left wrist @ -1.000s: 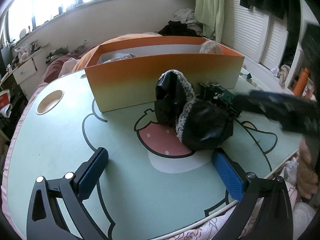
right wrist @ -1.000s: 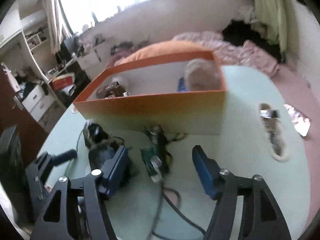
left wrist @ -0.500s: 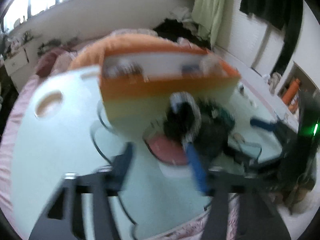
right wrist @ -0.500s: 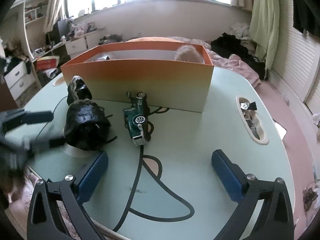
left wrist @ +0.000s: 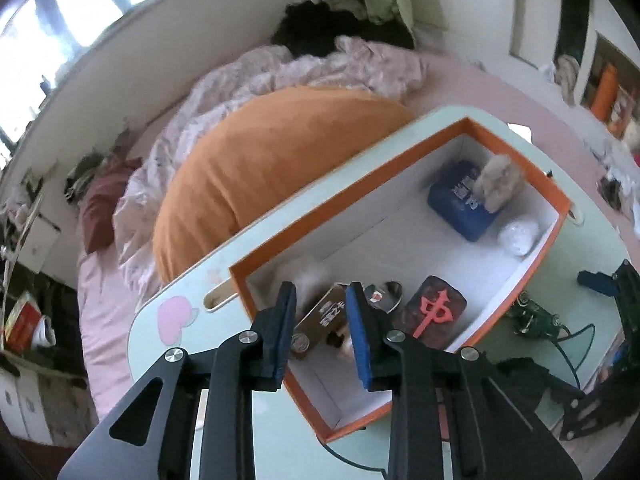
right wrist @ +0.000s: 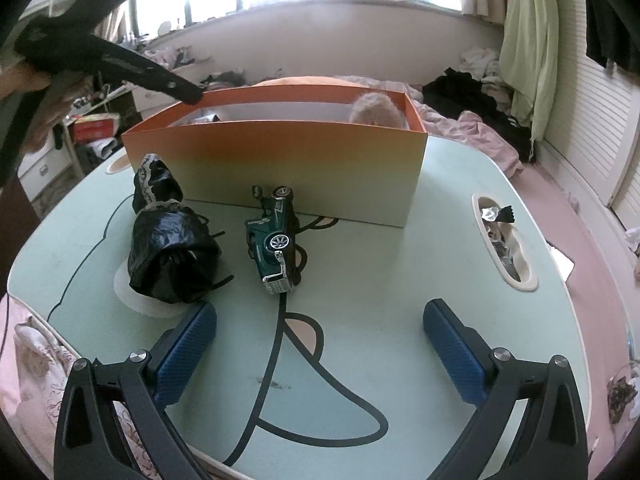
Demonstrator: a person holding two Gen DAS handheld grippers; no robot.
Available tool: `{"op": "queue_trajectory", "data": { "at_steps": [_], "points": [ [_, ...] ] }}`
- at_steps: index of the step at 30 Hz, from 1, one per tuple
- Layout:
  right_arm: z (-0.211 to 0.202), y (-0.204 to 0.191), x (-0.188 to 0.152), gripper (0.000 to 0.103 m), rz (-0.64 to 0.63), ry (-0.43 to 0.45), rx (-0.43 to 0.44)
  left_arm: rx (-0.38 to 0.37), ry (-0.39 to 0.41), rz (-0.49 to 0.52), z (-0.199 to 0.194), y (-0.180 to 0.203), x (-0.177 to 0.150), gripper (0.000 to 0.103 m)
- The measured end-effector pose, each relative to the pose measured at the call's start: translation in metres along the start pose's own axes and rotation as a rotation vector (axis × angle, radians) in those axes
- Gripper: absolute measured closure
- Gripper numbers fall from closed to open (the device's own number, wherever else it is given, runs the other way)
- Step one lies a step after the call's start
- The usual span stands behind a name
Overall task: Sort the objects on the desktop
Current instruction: 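Reach into the orange box and grasp the brown card box with the left gripper, then lift the brown card box out and set it on the table, left gripper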
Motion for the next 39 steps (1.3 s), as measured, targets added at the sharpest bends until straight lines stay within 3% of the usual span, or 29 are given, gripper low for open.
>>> {"op": "queue_trajectory", "data": {
  "at_steps": [6, 10, 15, 18, 22, 26, 27, 29, 32, 36, 39],
  "points": [
    [0.000, 0.000, 0.000, 0.000, 0.000, 0.002, -0.002, 0.031, -0.164, 0.052, 0.027, -0.003, -0.010, 0.076],
    [0.000, 0.000, 0.001, 0.000, 0.001, 0.003, -0.001, -0.025, -0.203, 0.013, 0.040, 0.000, -0.010, 0.076],
    [0.000, -0.001, 0.001, 0.000, 0.001, 0.004, -0.002, -0.021, -0.202, 0.001, 0.042, 0.005, -0.006, 0.076],
    [0.001, -0.001, 0.000, 0.000, 0.000, 0.005, -0.003, -0.075, -0.203, -0.052, 0.040, 0.007, -0.003, 0.073],
    [0.001, 0.000, 0.000, 0.000, 0.000, 0.005, -0.003, -0.005, -0.273, -0.028, 0.048, 0.000, -0.015, 0.061],
    [0.001, -0.001, 0.000, 0.000, 0.001, 0.007, -0.004, 0.017, -0.279, -0.021, 0.052, -0.002, -0.015, 0.059],
    [0.001, -0.001, 0.000, 0.000, 0.001, 0.007, -0.004, 0.033, -0.291, -0.025, 0.055, -0.005, -0.017, 0.059],
    [0.001, 0.000, 0.001, 0.000, 0.000, 0.008, -0.004, 0.090, -0.307, -0.010, 0.063, -0.010, -0.022, 0.070],
    [0.002, 0.000, 0.001, 0.000, 0.001, 0.008, -0.004, 0.077, -0.296, -0.020, 0.062, -0.011, -0.024, 0.083],
    [0.002, 0.000, 0.001, 0.000, 0.001, 0.008, -0.005, 0.022, -0.201, -0.063, 0.041, -0.015, -0.016, 0.083],
    [0.002, 0.000, 0.000, 0.000, 0.001, 0.009, -0.005, -0.045, -0.060, -0.084, 0.004, -0.009, 0.001, 0.083]
  ]
}}
Point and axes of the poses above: each gripper's, at about its wrist camera, not at the fingertips, and z roughly the way its jaws point, y to its right, x to its top, the point moved 10 cm from there along z, roughly the way its jaws point, and after that the axes turned 11 degrees about -x, right-handed, at the moved point
